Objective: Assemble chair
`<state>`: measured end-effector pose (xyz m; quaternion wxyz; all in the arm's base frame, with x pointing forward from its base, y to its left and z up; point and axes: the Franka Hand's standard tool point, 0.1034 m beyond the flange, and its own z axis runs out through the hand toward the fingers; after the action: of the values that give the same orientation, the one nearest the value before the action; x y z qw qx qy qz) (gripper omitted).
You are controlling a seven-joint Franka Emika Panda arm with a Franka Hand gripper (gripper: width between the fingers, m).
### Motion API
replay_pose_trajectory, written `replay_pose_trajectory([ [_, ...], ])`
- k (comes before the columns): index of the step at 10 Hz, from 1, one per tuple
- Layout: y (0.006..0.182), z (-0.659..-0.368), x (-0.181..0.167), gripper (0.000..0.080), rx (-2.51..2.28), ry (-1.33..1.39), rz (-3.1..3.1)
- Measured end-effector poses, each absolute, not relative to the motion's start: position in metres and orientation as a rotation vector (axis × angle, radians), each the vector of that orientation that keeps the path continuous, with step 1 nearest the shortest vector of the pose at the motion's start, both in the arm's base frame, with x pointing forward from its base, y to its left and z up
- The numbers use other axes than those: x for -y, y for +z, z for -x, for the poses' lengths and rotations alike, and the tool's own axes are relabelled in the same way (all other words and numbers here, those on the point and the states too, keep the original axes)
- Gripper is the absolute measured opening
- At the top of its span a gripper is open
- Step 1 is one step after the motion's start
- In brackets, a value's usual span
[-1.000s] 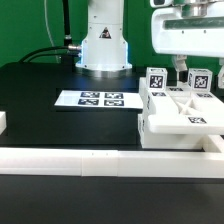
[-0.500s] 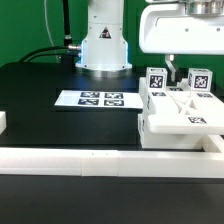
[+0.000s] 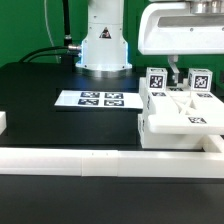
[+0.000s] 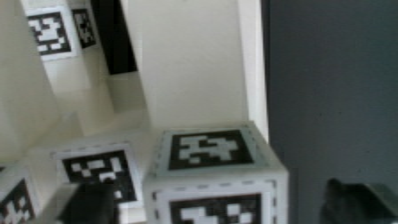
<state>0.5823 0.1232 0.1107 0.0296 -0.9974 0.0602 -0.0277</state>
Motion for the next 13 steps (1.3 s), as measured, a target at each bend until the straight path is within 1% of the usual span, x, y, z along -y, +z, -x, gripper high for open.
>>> replay_pose_trajectory([
  [1, 0.1107, -0.5823, -0.1233, 0.0386, -0.202, -0.085, 3.074],
  [2, 0.1107, -0.5823, -0.1231, 0.0386, -0.202, -0.085, 3.074],
  [3, 0.1107, -0.5823, -0.1232, 0.0281, -0.209, -0.085, 3.073],
  [6, 0.1107, -0.5822, -0.1234, 0.0281, -0.331, -0.08, 3.059],
  [10, 0.1103, -0.5818, -0.1248, 0.0281, -0.887, -0.071, 2.924],
  [13, 0.1111, -0.5841, -0.1241, 0.0281, -1.182, -0.085, 2.8],
])
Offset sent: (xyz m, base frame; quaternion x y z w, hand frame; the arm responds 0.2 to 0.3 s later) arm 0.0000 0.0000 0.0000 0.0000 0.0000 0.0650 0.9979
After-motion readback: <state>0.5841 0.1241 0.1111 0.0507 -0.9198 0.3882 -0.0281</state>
